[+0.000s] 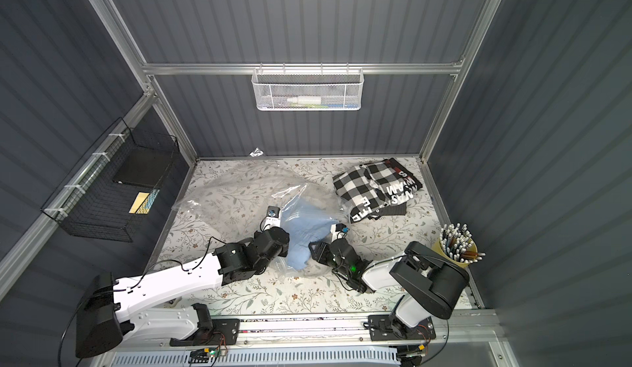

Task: Take the shirt out of the vacuum bag
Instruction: Take out the shirt from the vacuum bag.

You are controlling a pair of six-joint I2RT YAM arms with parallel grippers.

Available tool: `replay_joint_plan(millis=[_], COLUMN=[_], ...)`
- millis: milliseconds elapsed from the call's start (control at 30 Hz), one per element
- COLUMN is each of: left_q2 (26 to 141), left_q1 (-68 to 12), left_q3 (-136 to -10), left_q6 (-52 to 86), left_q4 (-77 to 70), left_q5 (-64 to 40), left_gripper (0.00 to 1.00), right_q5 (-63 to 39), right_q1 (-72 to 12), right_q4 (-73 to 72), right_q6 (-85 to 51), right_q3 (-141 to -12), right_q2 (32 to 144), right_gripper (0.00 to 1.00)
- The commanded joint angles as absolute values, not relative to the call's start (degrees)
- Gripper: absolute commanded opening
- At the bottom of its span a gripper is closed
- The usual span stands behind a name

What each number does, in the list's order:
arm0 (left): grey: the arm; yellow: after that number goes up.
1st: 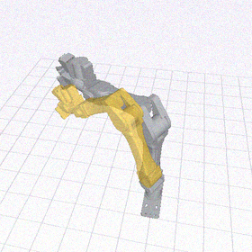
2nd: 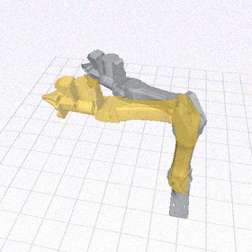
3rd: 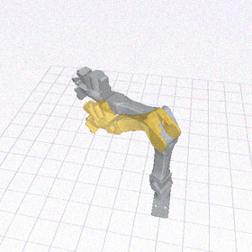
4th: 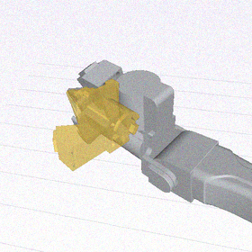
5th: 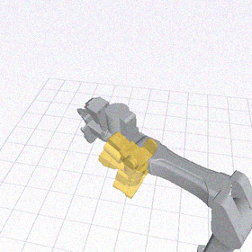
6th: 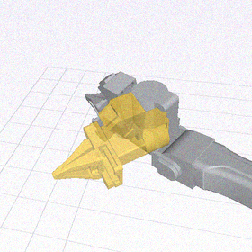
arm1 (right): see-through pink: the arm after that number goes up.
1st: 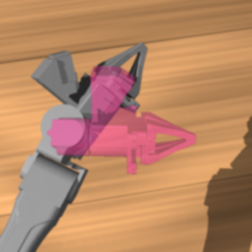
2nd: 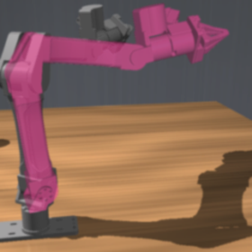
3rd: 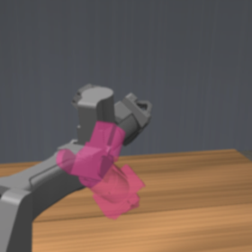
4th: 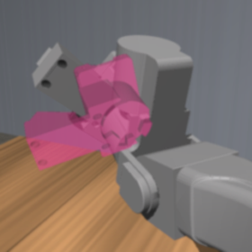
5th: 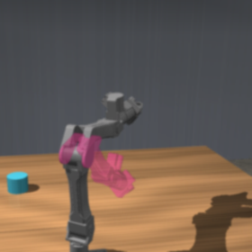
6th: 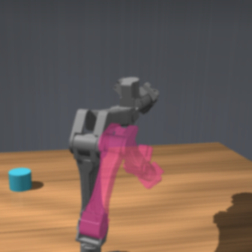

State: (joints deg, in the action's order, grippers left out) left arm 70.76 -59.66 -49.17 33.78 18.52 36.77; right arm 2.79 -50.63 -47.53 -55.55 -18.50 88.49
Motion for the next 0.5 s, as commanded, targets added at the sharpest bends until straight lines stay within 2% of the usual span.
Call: replay_joint_plan(millis=[0, 300, 467], left_q2=[70.88, 70.99, 70.22], left_q1=[-59.79, -59.76, -59.77], left_q3=[-48.07, -47.75, -47.18], left_q6=[34.73, 35.49, 35.7], left_q4=[18.73, 19.02, 19.08], left_q5=[36.39, 36.41, 36.47], left_gripper=[0.0, 0.0, 0.0], right_q5=[4.66, 2.45, 2.42], right_q1=[-50.89, -50.63, -50.45], right_q4=[-49.26, -51.39, -51.33], right_q6=[-54.93, -54.58, -54.34], right_q3=[-20.95, -26.82, -27.83], right_q2=[89.37, 96.96, 97.75], right_gripper=[0.56, 0.55, 0.43])
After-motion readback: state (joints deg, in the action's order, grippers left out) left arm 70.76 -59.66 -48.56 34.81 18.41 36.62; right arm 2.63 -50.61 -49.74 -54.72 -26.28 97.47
